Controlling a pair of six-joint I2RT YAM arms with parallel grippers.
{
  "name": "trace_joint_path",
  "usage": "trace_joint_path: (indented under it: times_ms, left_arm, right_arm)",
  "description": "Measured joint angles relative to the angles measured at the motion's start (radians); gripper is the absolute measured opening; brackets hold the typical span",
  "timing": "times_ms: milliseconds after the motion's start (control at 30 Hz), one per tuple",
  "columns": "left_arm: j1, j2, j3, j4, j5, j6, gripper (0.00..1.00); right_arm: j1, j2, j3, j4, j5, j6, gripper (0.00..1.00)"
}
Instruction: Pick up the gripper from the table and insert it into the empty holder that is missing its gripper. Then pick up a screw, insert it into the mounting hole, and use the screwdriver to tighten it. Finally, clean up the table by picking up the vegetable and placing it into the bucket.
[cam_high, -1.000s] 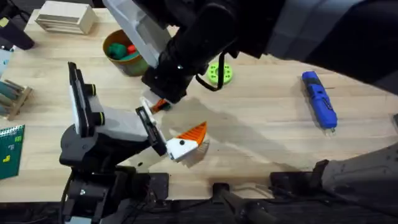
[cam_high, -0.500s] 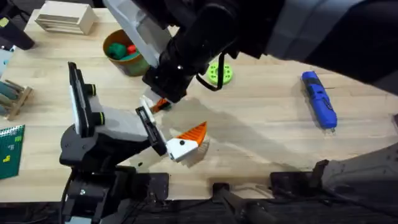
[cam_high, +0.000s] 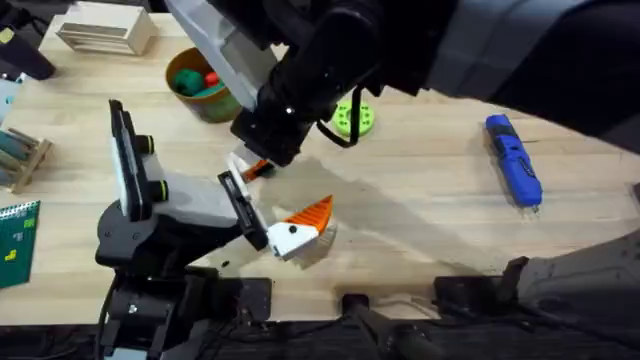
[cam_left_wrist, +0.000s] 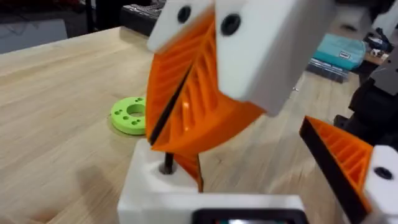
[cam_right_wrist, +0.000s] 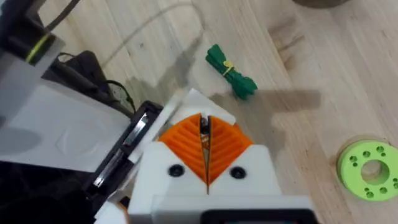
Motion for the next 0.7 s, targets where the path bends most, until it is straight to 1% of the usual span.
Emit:
trace_joint_path:
  times_ms: [233, 700]
  left_arm:
    - [0.000, 0.000, 0.000, -0.001, 0.000, -0.002, 0.987]
    - [0.000, 0.000, 0.000, -0.002, 0.004, -0.009, 0.987]
  right_arm:
    - [0.000, 0.007, 0.000, 0.001, -0.031, 0.000, 0.007]
    - [0.000, 0.019, 0.007, 0.007, -0.038, 0.000, 0.007]
